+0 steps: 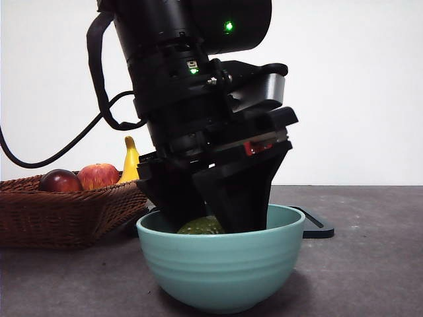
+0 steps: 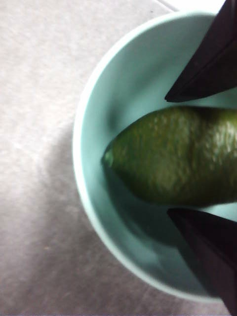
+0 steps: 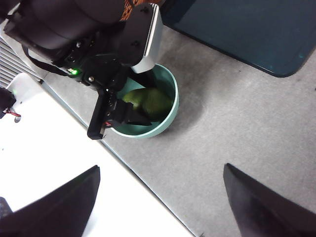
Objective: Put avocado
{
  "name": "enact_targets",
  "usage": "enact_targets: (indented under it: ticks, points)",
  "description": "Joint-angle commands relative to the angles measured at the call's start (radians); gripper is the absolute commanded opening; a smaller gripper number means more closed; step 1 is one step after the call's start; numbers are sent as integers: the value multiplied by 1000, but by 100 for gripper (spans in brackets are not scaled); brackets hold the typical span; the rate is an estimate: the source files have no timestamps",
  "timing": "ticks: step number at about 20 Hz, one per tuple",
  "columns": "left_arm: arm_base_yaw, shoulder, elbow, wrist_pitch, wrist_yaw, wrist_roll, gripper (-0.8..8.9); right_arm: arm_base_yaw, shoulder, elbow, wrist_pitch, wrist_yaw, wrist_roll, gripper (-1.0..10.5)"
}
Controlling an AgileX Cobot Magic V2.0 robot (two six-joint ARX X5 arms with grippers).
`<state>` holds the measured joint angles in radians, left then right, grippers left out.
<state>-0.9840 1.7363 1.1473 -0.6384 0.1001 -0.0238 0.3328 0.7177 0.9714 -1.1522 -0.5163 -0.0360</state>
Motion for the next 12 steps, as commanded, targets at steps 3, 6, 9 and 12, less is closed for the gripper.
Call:
enact_targets:
  ticks: [3,6,9,12]
  points:
    - [-10,-51,29,5,-3,-23,347,5,7,18,6,20,10,399]
    - [-2,-141,38,5,-3,-45,347,5,7,18,7,21,10,400]
    - [18,-250,39,14,-3,-47,347,5,7,18,6,20,10,399]
    - [69,-369,39,2,-3,-72,347,5,7,18,6,20,10,399]
